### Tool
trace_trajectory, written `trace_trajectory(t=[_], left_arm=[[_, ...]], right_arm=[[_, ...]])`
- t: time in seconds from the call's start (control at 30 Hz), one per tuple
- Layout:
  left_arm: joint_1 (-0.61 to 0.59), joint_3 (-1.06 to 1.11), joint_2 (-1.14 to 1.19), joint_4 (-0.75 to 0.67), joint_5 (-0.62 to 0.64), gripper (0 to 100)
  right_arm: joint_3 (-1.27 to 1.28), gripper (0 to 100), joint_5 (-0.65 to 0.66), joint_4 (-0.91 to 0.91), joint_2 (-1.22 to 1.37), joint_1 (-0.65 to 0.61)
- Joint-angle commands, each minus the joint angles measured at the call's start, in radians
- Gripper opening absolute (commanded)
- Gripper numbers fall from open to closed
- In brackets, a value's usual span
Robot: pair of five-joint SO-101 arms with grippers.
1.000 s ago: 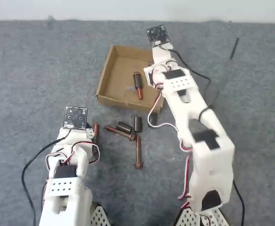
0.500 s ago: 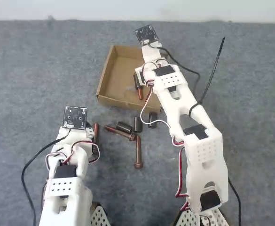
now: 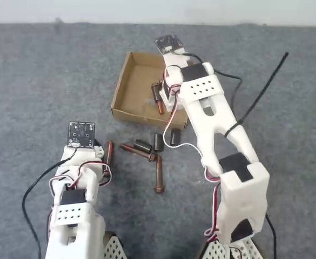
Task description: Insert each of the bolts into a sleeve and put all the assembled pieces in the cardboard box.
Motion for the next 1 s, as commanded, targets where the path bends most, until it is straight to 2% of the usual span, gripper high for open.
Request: trace_trajectory(t=[0.0, 0.23, 0.37, 0.53, 0.8, 0.97], left_arm=[[-0.009, -0.033, -0.023, -0.032, -0.008, 2], [-0.011, -0.033, -0.023, -0.032, -0.008, 2], [-0.011, -0.033, -0.023, -0.032, -0.008, 2], [-0.011, -0.031, -0.023, -0.032, -0.008, 2], [-0.012, -0.027, -0.023, -0.032, -0.009, 2], [-0.012, -0.025, -0.023, -0.032, -0.009, 2]], right_arm=[[-0.054, 0.7, 0.012, 0.125, -0.085, -0.005], [-0.023, 0.7, 0.003, 0.308, -0.099, -0.012], [0.058, 0.7, -0.006, 0.321, -0.186, -0.019], [0.325, 0.7, -0.005, 0.229, -0.351, -0.019], [0.845, 0.8, -0.003, -0.076, -0.627, -0.018], [0.937, 0.9, -0.002, -0.145, -0.711, -0.018]])
